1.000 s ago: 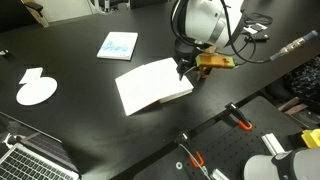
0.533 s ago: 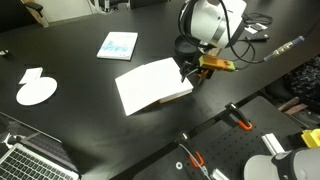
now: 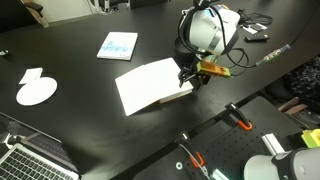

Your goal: Open the book, then flip some pages

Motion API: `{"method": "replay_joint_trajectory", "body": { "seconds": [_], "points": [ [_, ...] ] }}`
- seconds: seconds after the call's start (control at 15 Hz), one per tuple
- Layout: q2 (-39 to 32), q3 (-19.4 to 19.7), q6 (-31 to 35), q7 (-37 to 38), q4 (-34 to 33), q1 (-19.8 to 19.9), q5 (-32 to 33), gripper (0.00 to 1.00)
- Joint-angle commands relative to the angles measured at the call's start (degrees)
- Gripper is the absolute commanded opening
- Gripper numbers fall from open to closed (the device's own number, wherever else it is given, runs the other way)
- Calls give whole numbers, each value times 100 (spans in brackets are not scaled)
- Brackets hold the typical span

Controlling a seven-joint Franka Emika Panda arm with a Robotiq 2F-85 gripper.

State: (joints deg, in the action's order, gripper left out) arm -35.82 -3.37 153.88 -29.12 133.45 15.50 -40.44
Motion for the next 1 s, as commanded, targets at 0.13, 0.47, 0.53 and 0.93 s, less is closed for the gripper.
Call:
{"method": "replay_joint_trajectory", "body": {
  "seconds": [0.13, 0.47, 0.53, 0.93],
  "points": [
    [-197, -310, -1, 114, -235, 220, 269, 100],
    [-120, -401, 83, 132, -160, 220, 337, 100],
    [-87, -407, 111, 142, -137, 220, 350, 100],
    [118, -552, 87, 106, -40, 300, 275, 100]
  ]
}}
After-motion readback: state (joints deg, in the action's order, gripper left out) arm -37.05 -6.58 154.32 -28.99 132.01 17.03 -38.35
